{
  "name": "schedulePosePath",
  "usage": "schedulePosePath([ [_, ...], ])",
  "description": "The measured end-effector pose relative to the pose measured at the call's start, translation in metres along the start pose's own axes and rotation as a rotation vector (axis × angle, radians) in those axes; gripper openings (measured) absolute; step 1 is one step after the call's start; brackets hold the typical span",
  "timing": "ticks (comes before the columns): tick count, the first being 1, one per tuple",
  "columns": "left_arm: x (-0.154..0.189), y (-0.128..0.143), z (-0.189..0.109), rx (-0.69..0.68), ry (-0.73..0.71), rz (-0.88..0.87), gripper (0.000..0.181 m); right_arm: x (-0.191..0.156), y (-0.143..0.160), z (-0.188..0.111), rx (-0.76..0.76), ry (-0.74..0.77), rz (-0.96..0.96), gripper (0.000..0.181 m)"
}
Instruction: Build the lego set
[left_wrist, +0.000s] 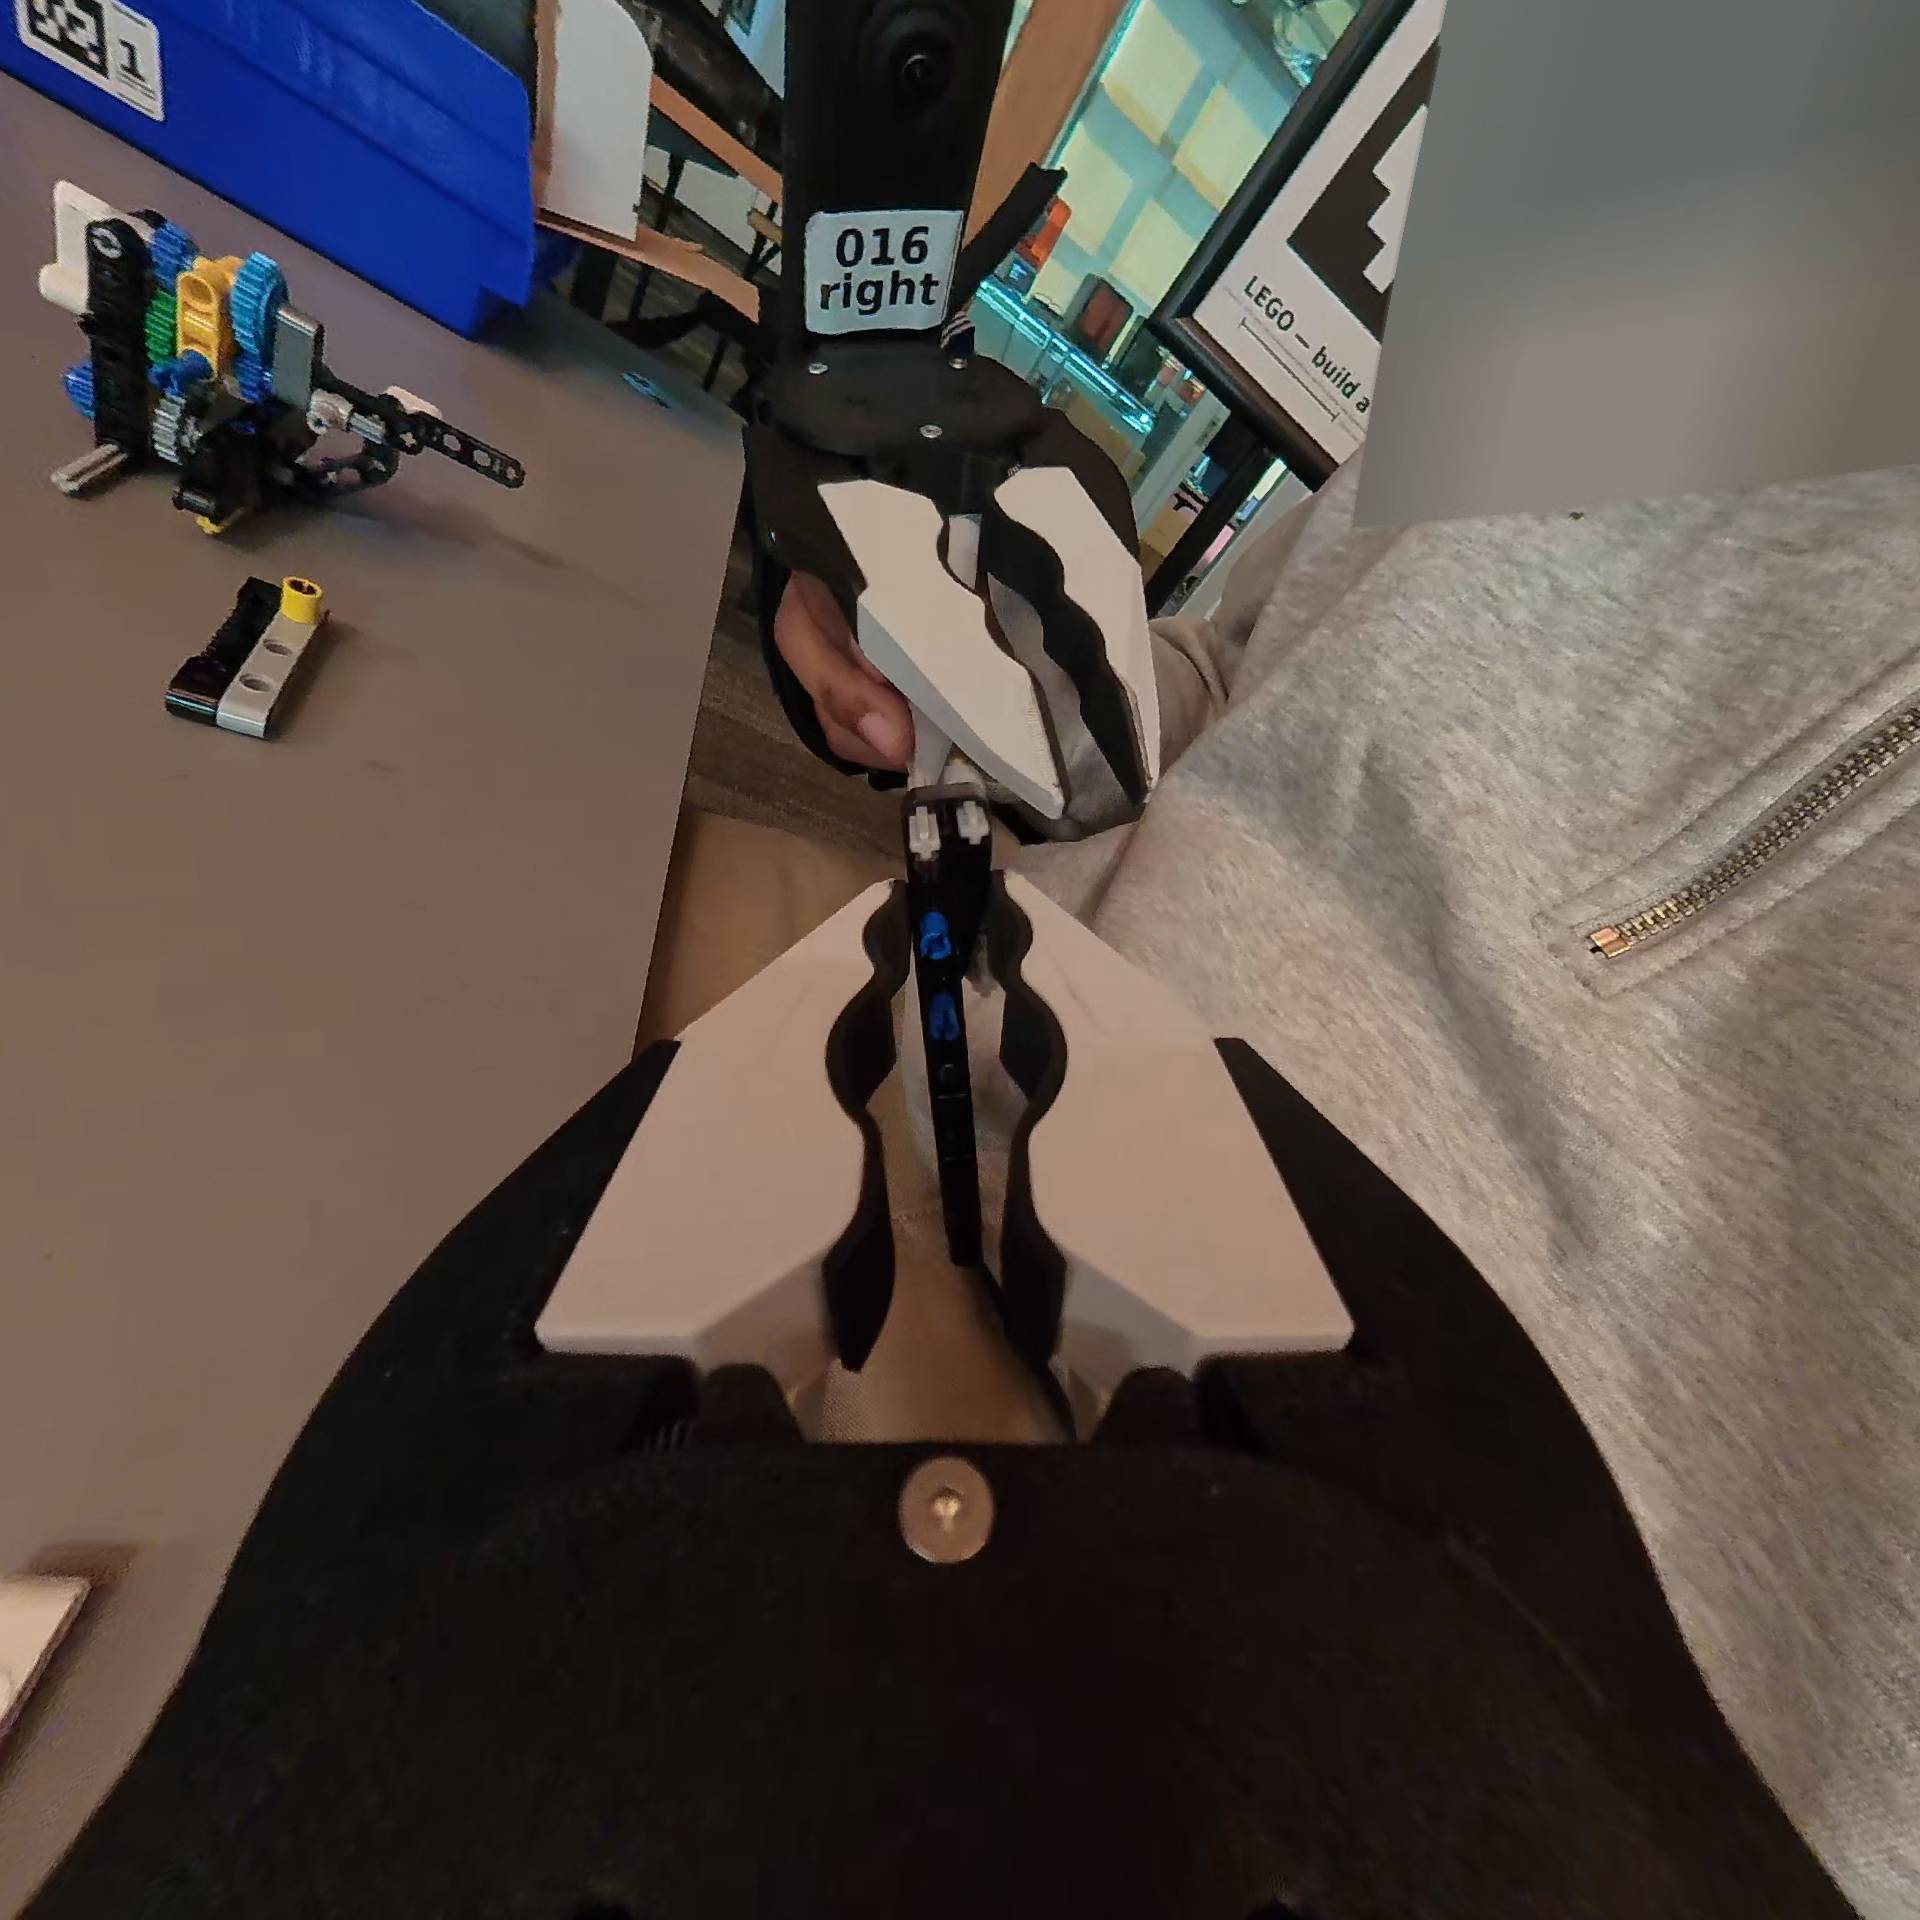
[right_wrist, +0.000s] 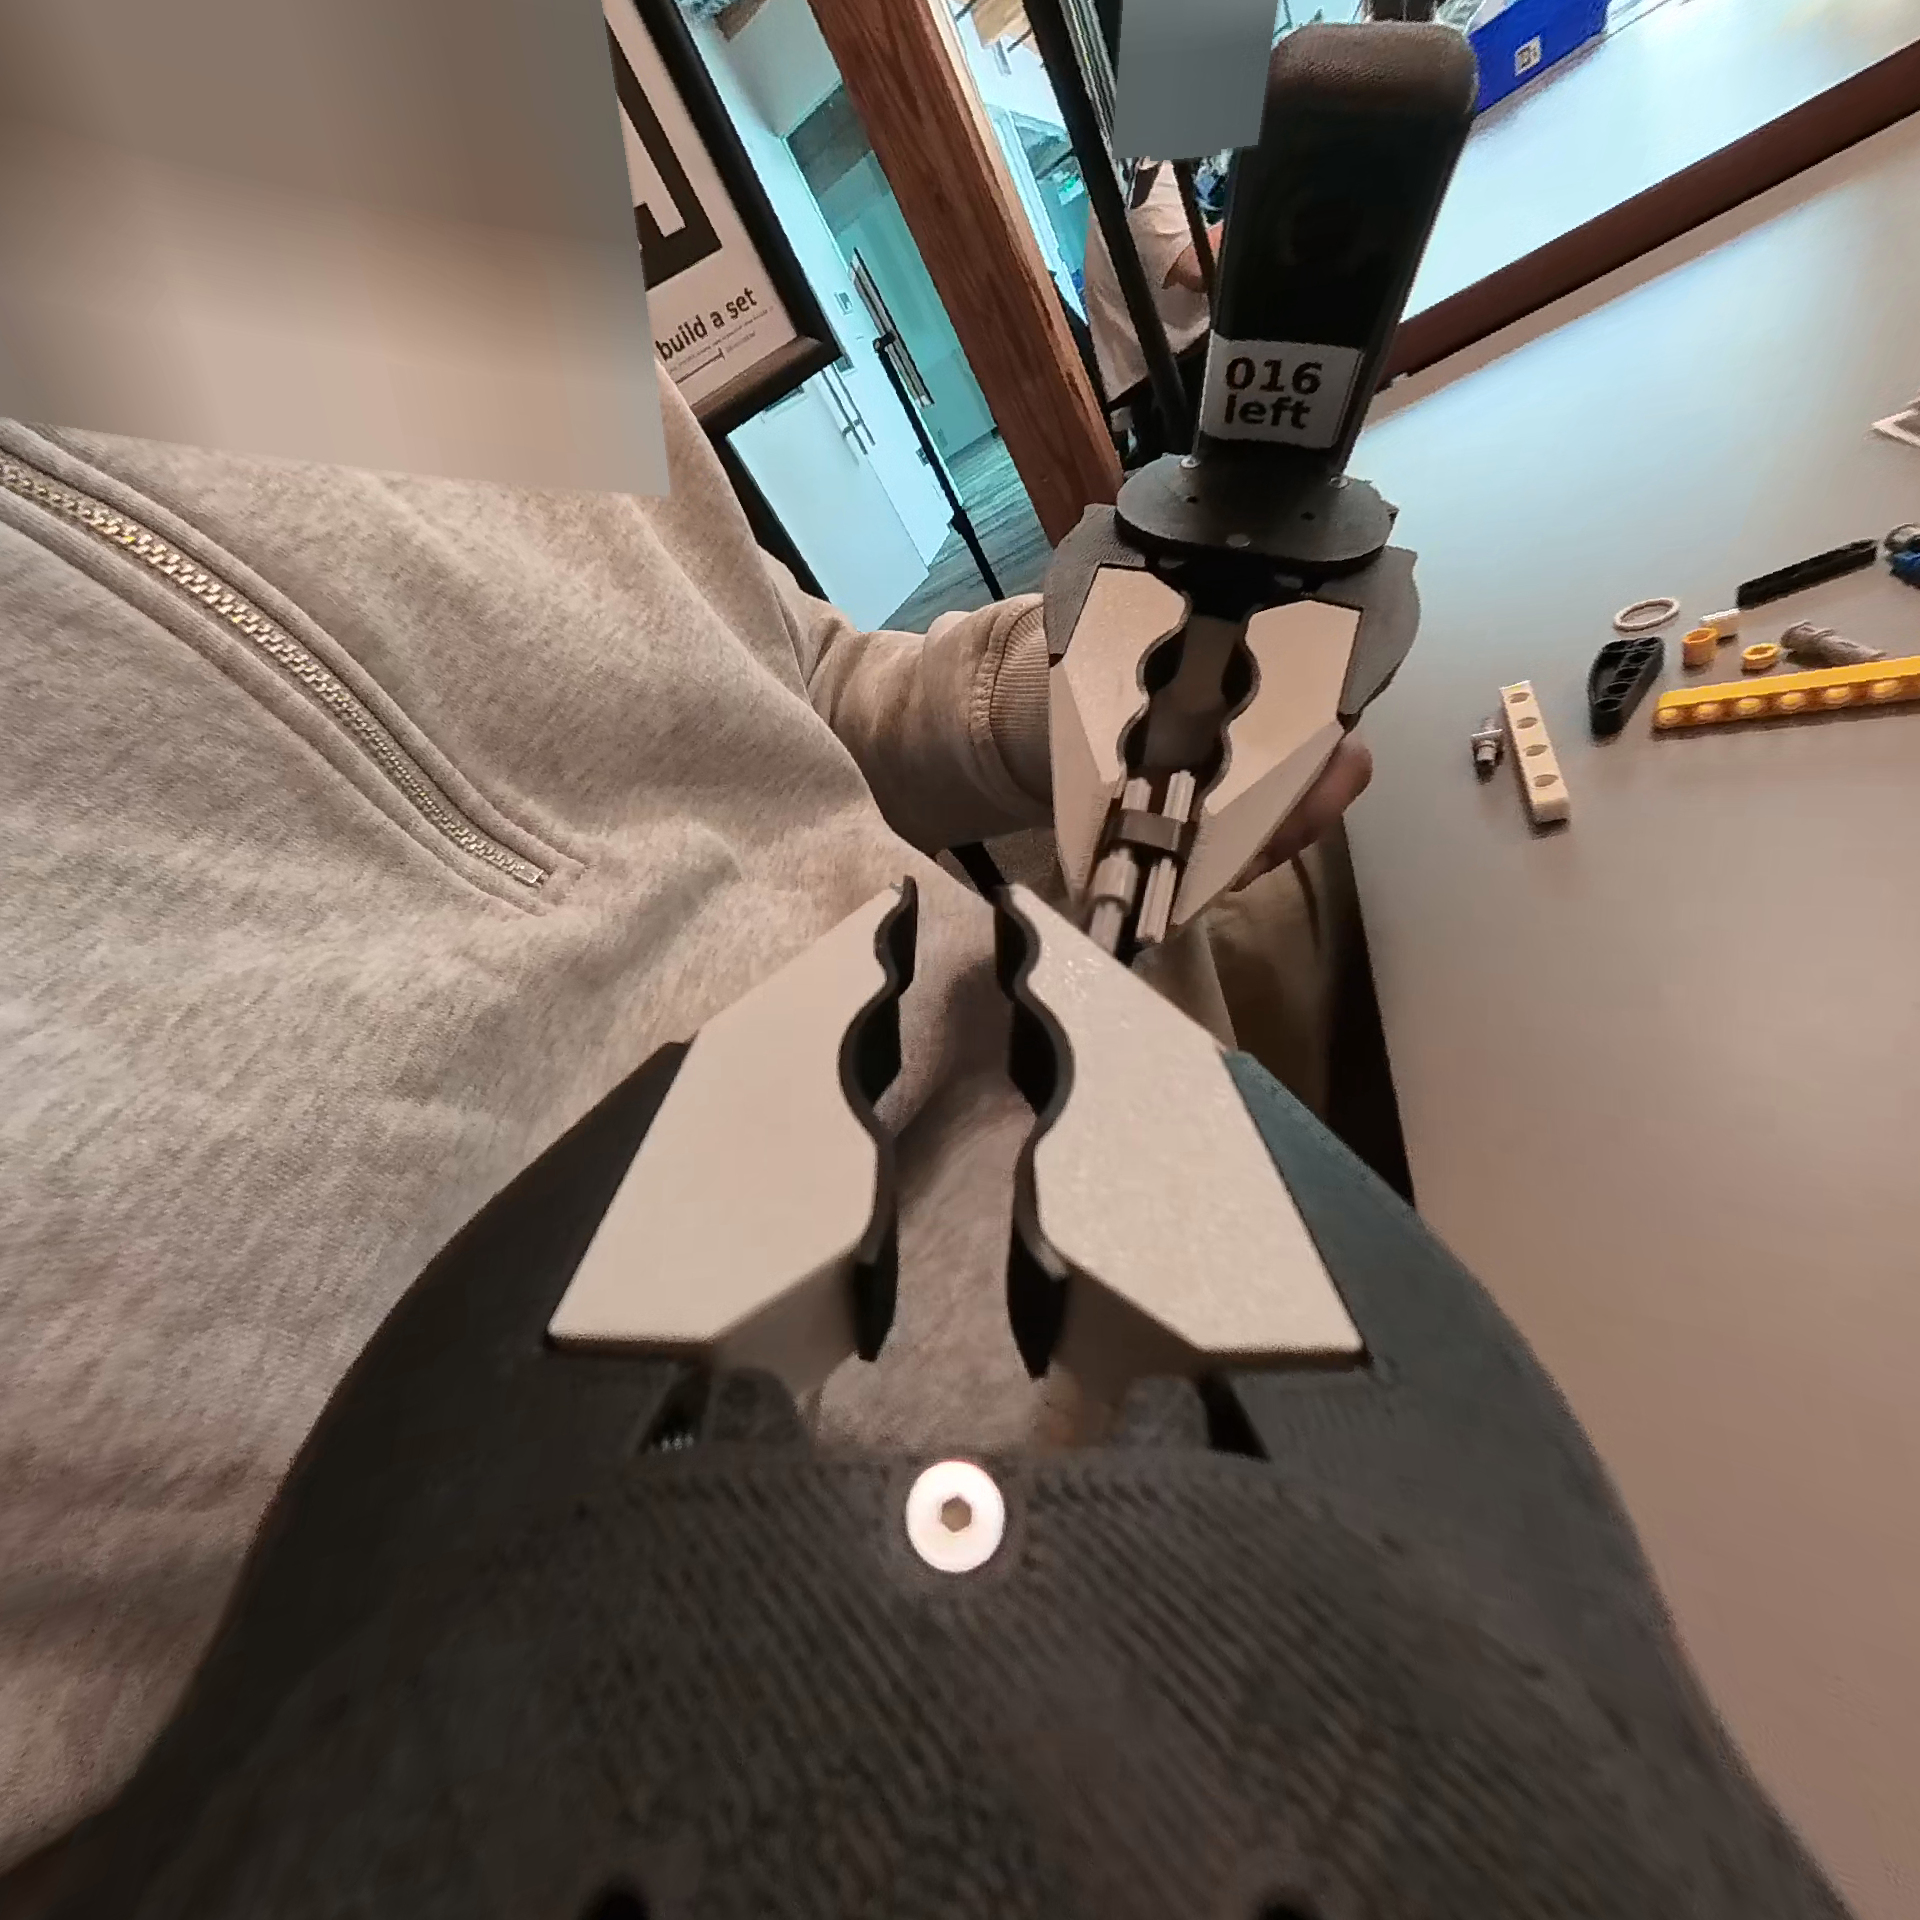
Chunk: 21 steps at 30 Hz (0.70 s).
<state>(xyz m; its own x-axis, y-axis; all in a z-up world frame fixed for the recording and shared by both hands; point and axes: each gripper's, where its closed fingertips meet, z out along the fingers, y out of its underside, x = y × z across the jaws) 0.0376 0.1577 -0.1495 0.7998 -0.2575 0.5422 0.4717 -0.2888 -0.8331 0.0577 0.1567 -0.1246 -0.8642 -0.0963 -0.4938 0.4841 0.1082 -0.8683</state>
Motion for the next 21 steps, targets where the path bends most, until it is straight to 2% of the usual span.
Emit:
schedulePosePath([
  [10,-0.003,-0.010,-0.005,0.059,-0.014,-0.007,0.010,0.003,-0.005,-0.005,0.026,0.021,-0.017,0.015],
  [14,-0.005,-0.023,-0.012,0.140,-0.010,-0.031,0.010,0.014,-0.018,-0.016,0.088,0.110,-0.070,0.015],
  [17,-0.004,-0.040,-0.022,0.258,0.021,-0.078,0.010,0.032,-0.024,-0.025,0.084,0.311,-0.239,0.020],
  [21,-0.002,-0.059,-0.032,0.407,0.104,-0.190,0.010,0.031,-0.042,-0.026,0.028,0.612,-0.742,0.023],
])
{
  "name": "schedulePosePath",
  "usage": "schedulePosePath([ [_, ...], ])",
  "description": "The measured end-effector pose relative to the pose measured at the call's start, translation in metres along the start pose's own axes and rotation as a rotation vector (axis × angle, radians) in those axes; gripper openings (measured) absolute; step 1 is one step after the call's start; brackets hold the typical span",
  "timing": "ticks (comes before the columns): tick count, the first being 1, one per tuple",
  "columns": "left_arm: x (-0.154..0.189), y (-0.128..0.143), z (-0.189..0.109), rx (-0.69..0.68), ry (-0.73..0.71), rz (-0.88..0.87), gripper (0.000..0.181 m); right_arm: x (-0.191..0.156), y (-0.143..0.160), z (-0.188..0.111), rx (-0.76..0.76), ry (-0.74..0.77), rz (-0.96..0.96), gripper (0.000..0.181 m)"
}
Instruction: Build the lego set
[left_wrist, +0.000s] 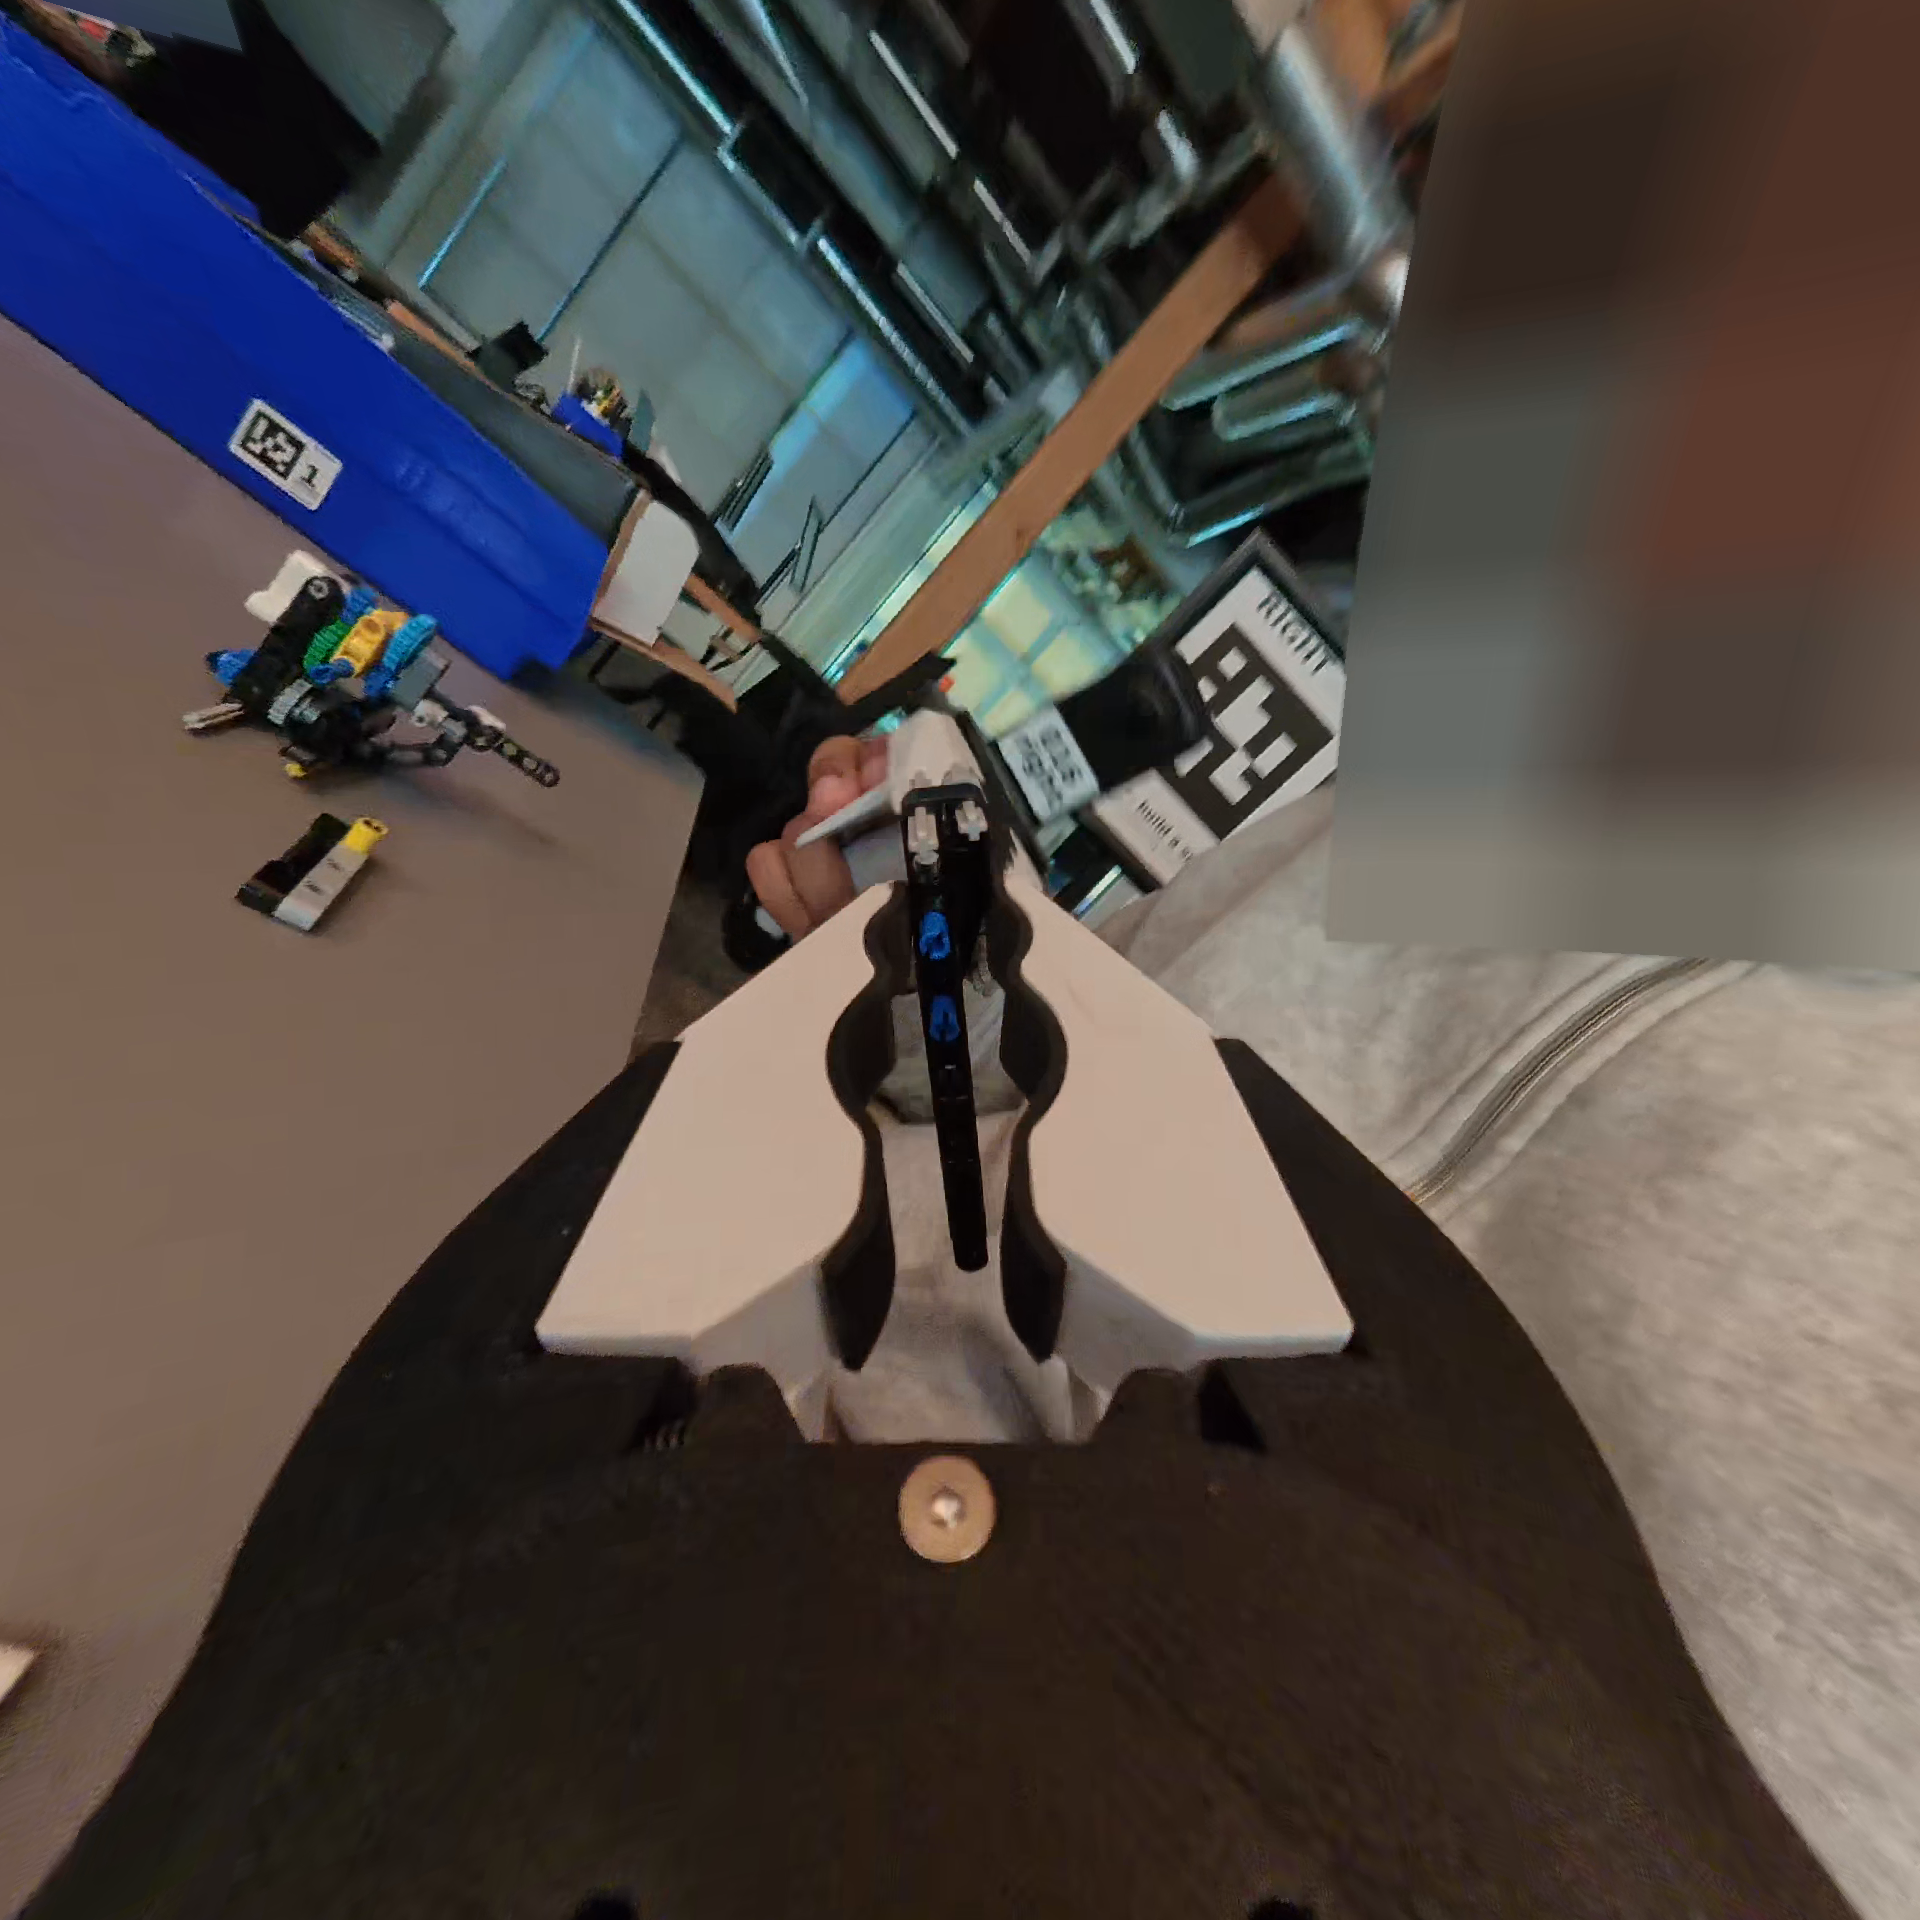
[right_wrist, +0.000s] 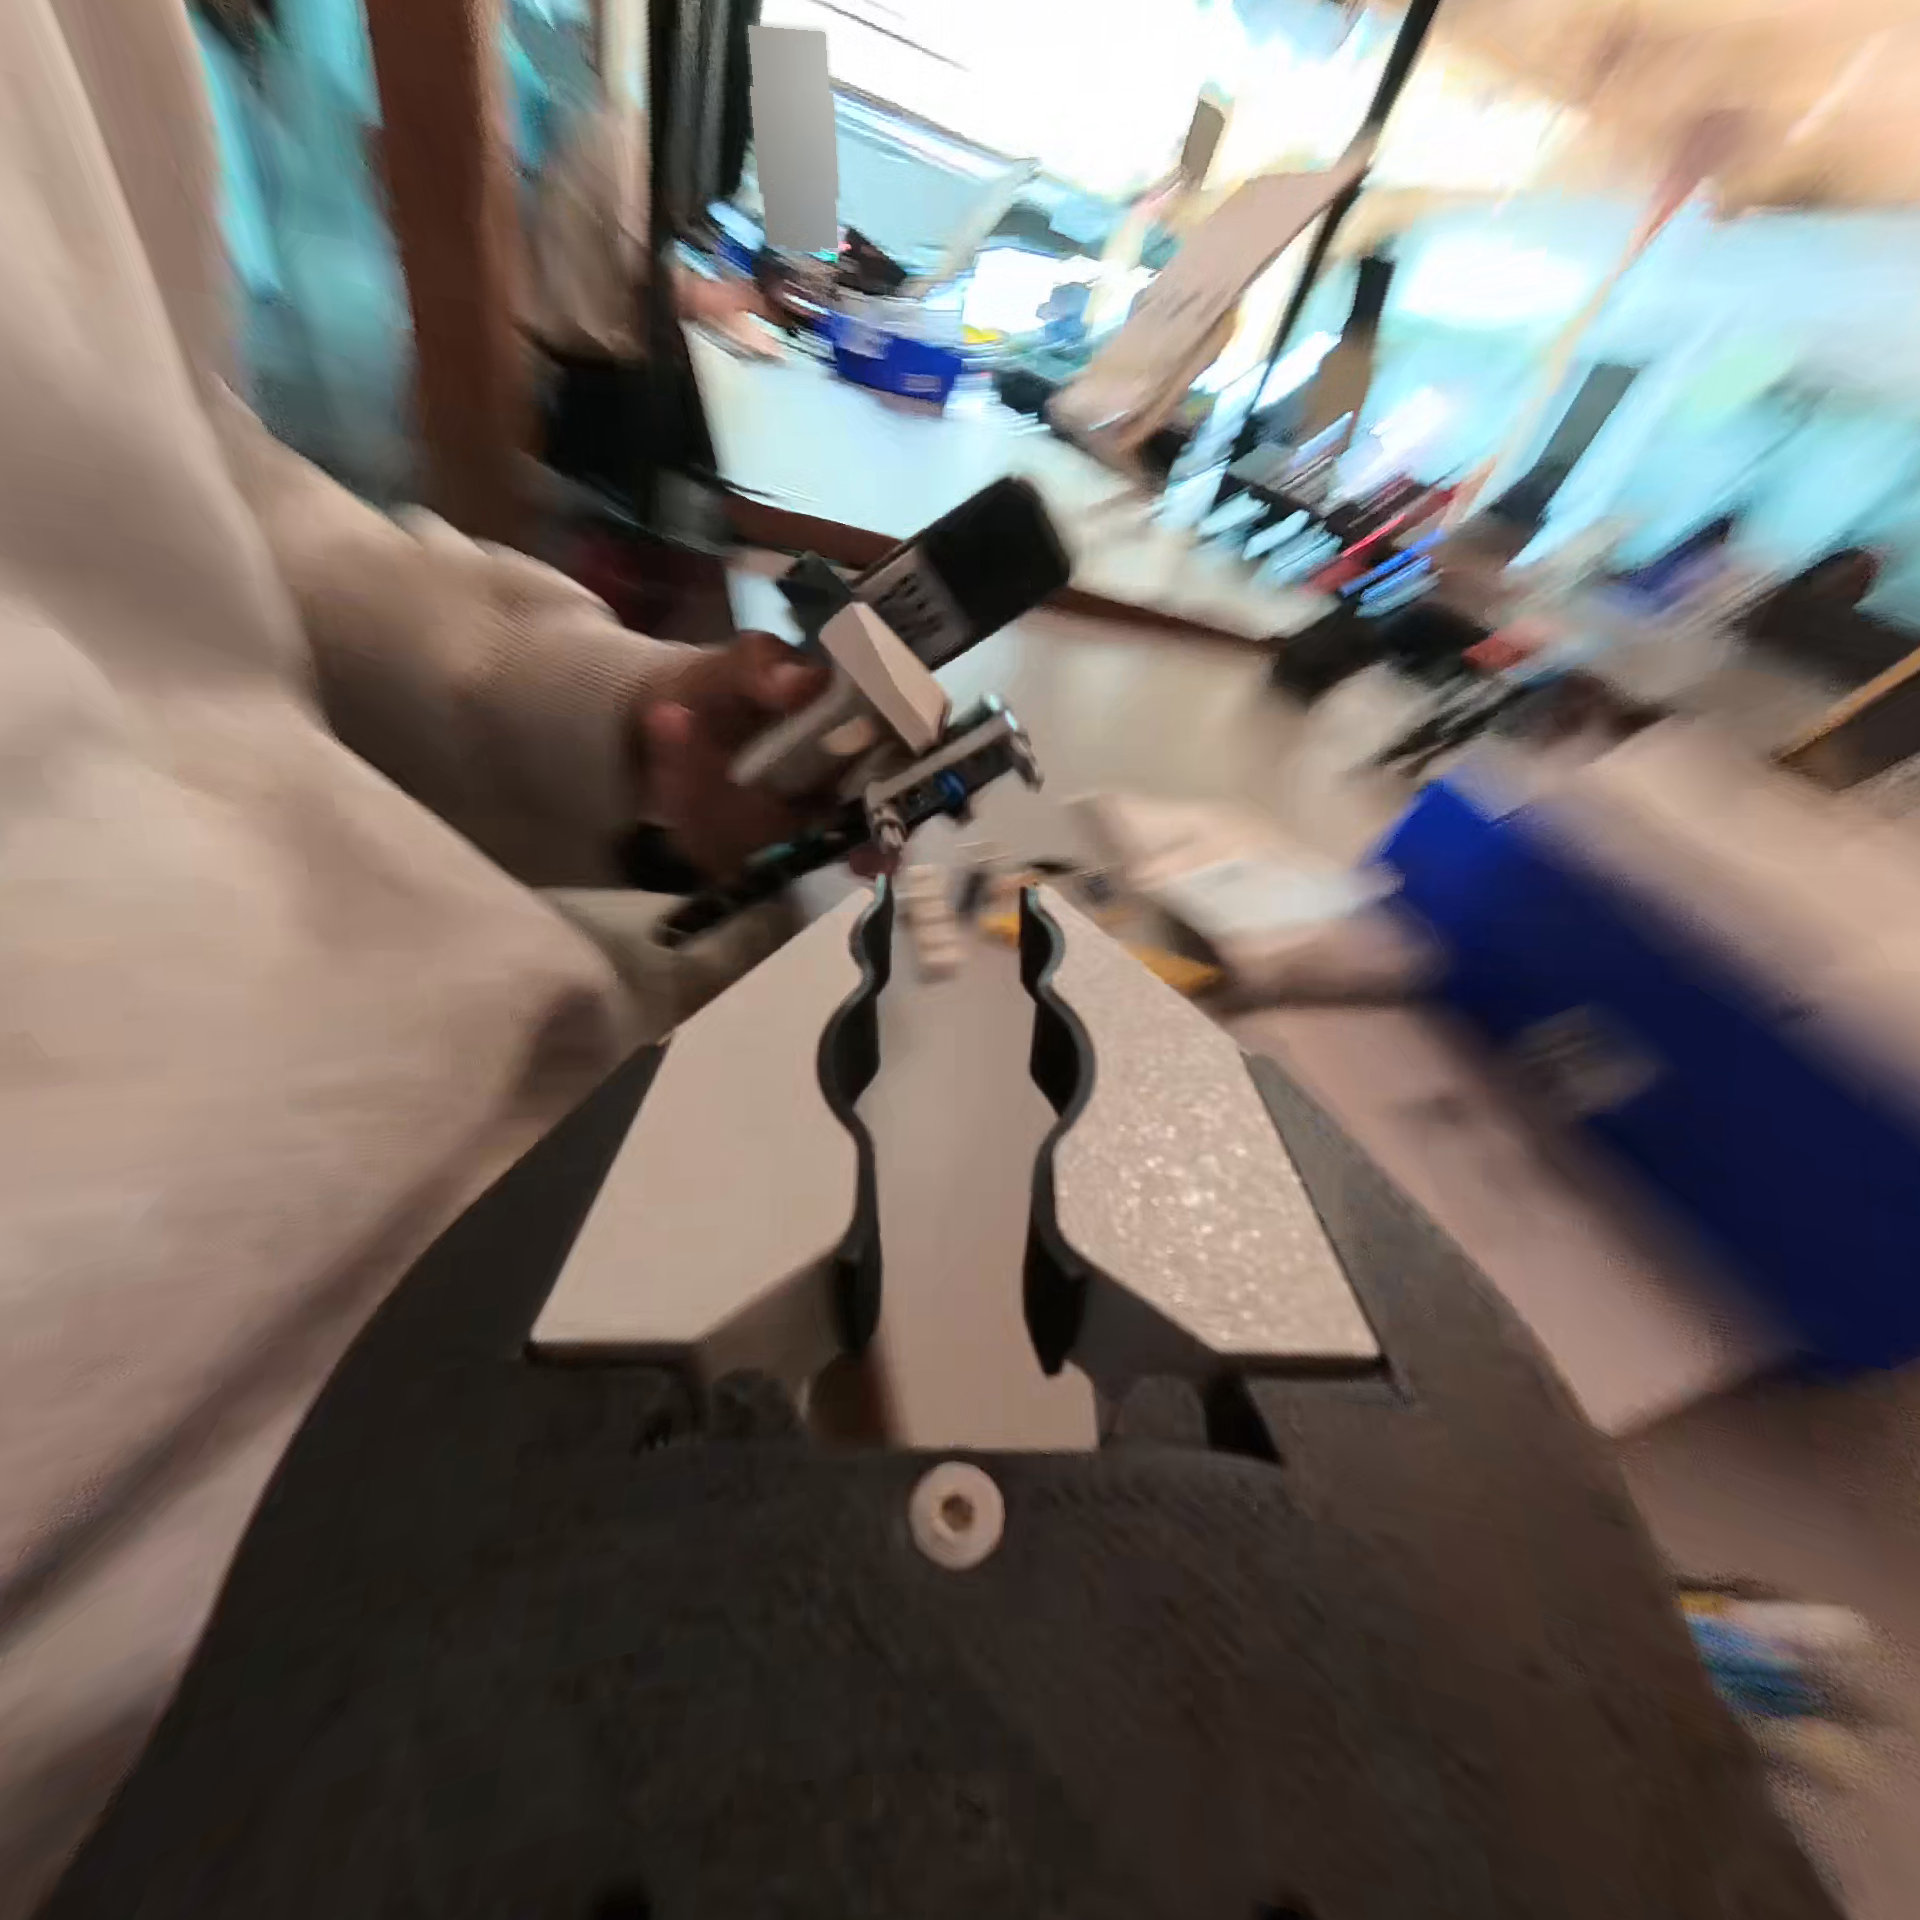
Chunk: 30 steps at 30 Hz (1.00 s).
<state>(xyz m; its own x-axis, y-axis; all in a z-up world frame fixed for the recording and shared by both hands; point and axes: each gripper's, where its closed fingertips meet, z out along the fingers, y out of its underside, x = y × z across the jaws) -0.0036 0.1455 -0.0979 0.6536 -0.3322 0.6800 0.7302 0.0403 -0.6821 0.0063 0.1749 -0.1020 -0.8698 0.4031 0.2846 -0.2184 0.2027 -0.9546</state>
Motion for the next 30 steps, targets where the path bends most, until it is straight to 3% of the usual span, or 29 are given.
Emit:
schedulePosePath([
  [3,-0.001,-0.003,0.000,0.031,0.019,-0.060,0.009,-0.002,-0.005,0.004,-0.020,0.146,-0.310,0.011],
  [5,-0.002,-0.002,0.000,0.030,0.015,-0.074,0.009,-0.008,-0.001,0.009,-0.043,0.162,-0.398,0.012],
  [10,-0.003,0.003,0.003,0.005,0.014,-0.090,0.009,-0.012,0.000,0.012,-0.059,0.148,-0.415,0.016],
  [17,-0.007,0.012,0.009,-0.028,0.002,-0.118,0.010,-0.017,0.005,0.014,-0.081,0.132,-0.450,0.006],
  [23,-0.013,0.015,0.008,-0.039,-0.022,-0.140,0.010,-0.017,0.005,0.013,-0.061,0.104,-0.363,0.006],
  [30,-0.018,0.022,0.010,-0.084,-0.065,-0.097,0.009,-0.015,-0.008,0.008,0.063,-0.014,0.007,0.006],
])
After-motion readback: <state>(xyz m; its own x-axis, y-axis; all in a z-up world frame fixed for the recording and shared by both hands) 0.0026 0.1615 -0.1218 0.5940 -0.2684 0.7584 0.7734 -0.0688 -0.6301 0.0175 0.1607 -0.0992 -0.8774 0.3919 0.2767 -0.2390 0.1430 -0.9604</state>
